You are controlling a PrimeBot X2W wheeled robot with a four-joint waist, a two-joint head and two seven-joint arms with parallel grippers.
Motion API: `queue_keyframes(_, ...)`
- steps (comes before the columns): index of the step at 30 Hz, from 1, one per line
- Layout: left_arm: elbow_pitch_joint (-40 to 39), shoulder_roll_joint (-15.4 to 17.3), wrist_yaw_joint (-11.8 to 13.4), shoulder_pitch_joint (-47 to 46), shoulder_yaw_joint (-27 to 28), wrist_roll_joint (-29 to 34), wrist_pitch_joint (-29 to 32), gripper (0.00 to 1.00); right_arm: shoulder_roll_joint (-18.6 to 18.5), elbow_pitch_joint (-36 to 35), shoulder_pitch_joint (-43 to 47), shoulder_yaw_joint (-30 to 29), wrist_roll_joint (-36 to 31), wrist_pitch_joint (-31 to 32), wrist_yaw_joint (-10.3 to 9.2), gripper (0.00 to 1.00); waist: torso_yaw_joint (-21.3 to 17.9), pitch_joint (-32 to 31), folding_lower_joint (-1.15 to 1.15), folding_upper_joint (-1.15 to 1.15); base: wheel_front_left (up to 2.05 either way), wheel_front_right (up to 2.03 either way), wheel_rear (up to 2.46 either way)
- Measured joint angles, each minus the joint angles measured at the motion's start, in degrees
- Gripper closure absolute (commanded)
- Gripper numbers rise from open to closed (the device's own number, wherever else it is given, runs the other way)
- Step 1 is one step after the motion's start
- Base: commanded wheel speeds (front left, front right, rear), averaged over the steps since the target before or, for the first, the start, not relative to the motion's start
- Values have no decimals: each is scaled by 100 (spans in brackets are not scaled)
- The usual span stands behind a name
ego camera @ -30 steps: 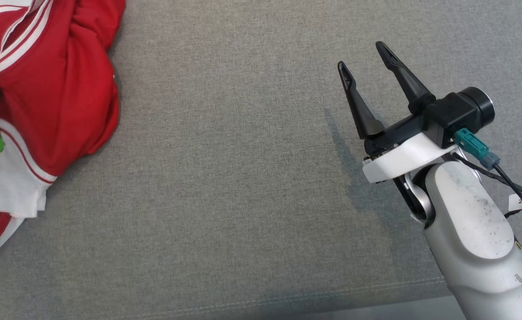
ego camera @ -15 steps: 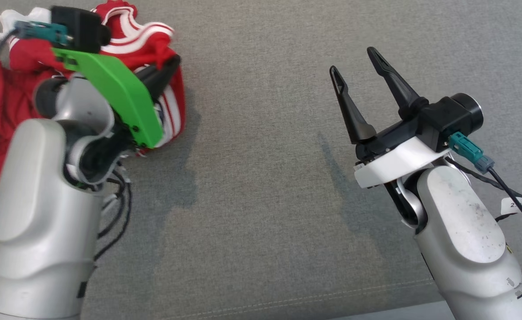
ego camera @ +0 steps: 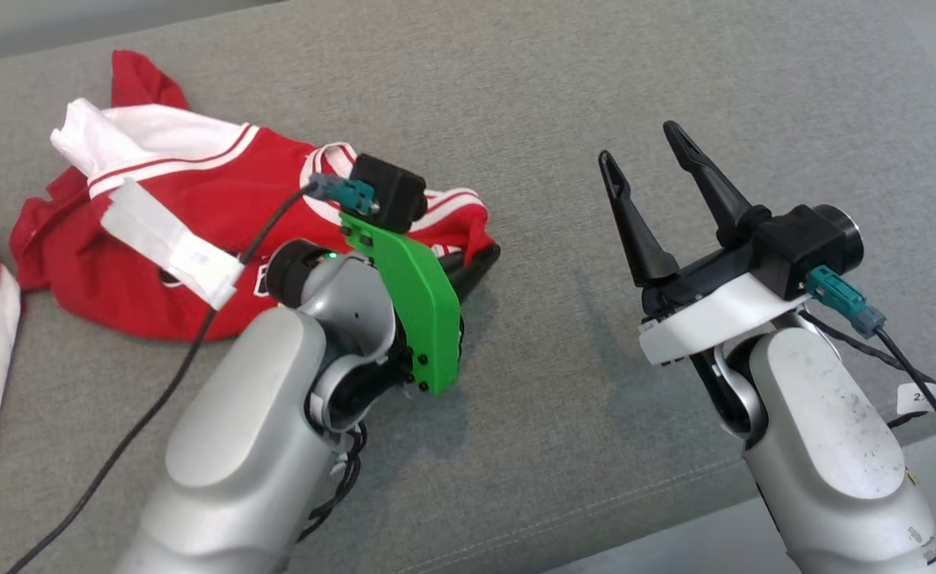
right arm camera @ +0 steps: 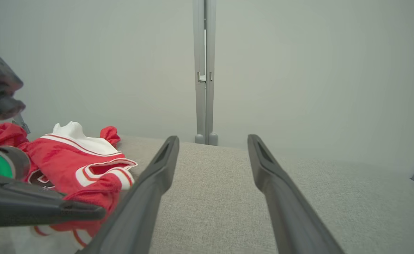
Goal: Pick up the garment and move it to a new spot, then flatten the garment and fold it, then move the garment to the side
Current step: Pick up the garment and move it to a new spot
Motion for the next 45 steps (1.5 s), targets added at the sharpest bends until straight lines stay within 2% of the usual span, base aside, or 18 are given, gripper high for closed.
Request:
queue_keyframes(7, 132, 52, 0, 357, -779, -145, -157, 100, 13, 9, 259, -44, 42, 0, 0, 0, -496, -118, 0, 0, 0, 0, 0)
queue_keyframes(11, 118, 97, 0, 442, -1112, -461, -310, 100, 16, 25, 361, -49, 42, 0, 0, 0, -732, -211, 0, 0, 0, 0, 0)
queue_keyframes(14, 64, 130, 0, 465, -1285, -835, -481, 100, 20, 31, 367, -5, 42, 0, 0, 0, -892, -290, 0, 0, 0, 0, 0)
queue_keyframes(21, 190, 146, 21, 366, -1465, -810, -710, 100, 37, 0, 370, 224, 98, 0, 7, 0, -1297, -418, 0, 0, 0, 0, 0)
queue_keyframes(22, 223, 143, 91, 302, -1480, -764, -765, 72, 42, -8, 375, 240, 108, 0, 7, 0, -1366, -424, 0, 0, 0, 0, 0)
queue_keyframes(25, 333, 145, 220, 102, -1444, -703, -1011, 14, 44, -14, 487, 280, 178, 0, 7, 0, -1570, -424, 0, 0, 0, 0, 0)
queue_keyframes(26, 368, 142, 256, 57, -1417, -693, -1094, 0, 47, -13, 539, 290, 212, 0, 7, 0, -1638, -419, 0, 0, 0, 0, 0)
queue_keyframes(29, 534, 141, 269, 44, -1394, -911, -1240, 0, 51, -7, 667, 263, 288, 0, 0, 0, -1829, -390, 0, 0, 0, 0, 0)
queue_keyframes(34, 945, 132, 259, 62, -1911, -898, -1074, 0, 48, 5, 904, 74, 335, 0, -101, 0, -1954, -295, 0, 0, 0, 0, 0)
queue_keyframes(39, 957, 135, 277, 43, -2007, -703, -1213, 0, 63, 87, 1065, 89, 331, 0, -98, 0, -1755, -249, 0, 0, 0, 0, 0)
queue_keyframes(43, 946, 153, 446, 33, -1741, -365, -1614, 0, 69, 303, 1161, 220, 279, 0, -46, 0, -1481, -260, 0, 0, 0, 0, 0)
queue_keyframes(45, 939, 292, 606, 36, -1561, -114, -1948, 0, 73, 424, 1245, 277, 276, 0, -41, 0, -1331, -278, 0, 0, 0, 0, 0)
